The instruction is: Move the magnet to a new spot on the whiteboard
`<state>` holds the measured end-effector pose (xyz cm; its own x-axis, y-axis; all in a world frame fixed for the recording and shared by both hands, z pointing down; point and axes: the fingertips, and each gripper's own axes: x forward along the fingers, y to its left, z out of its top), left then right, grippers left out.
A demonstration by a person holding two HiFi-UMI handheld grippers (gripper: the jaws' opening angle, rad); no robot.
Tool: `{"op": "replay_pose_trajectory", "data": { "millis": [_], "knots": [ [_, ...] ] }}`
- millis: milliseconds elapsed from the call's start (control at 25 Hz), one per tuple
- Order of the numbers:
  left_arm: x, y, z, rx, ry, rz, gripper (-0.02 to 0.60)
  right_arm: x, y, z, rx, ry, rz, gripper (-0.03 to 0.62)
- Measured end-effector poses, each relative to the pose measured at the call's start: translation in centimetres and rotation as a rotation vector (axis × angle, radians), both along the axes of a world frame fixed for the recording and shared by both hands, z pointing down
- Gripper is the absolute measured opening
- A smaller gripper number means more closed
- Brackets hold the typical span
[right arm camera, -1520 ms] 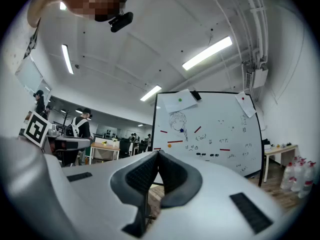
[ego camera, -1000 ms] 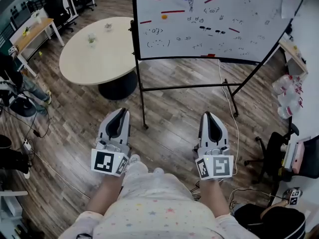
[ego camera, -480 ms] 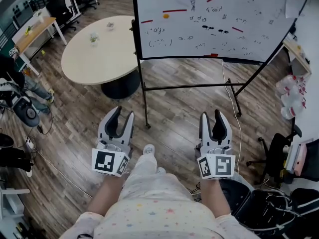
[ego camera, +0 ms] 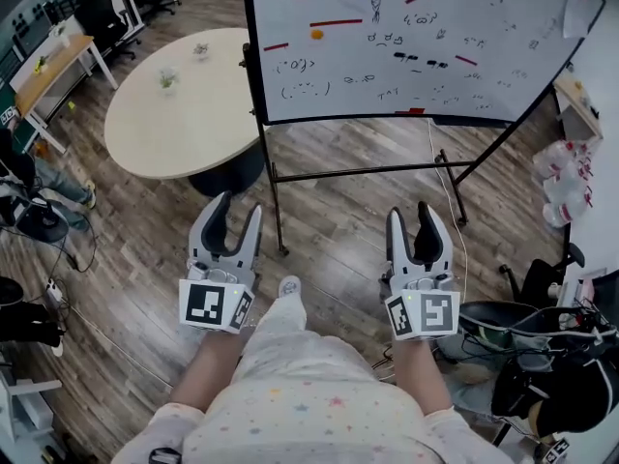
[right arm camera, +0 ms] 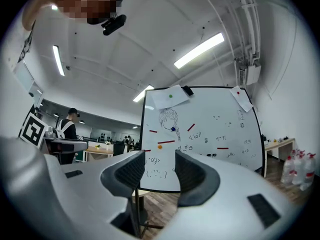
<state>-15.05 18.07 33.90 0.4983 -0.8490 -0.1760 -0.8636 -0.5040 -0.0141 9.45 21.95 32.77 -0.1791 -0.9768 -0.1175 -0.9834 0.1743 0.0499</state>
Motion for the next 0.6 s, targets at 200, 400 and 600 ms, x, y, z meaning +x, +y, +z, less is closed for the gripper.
{"op": "replay_pose_trajectory", "data": {
  "millis": [200,400,600],
  "knots": [
    [0.3,-6.1,-0.9,0.015,-0.002,0.020,0.173,-0.3,-5.9,-1.2,0.017,0.012,0.004,0.172],
    [0.4,-12.2,-0.9,0.013,-0.002,0.045,0.173,-0.6,-11.4,-1.4,0.017,0.016,0.021,0.173],
    [0.9,-17.6,-0.8,0.004,-0.006,0.085,0.174,-0.3,-16.4,-1.2,0.006,0.009,0.057,0.173]
  ]
}}
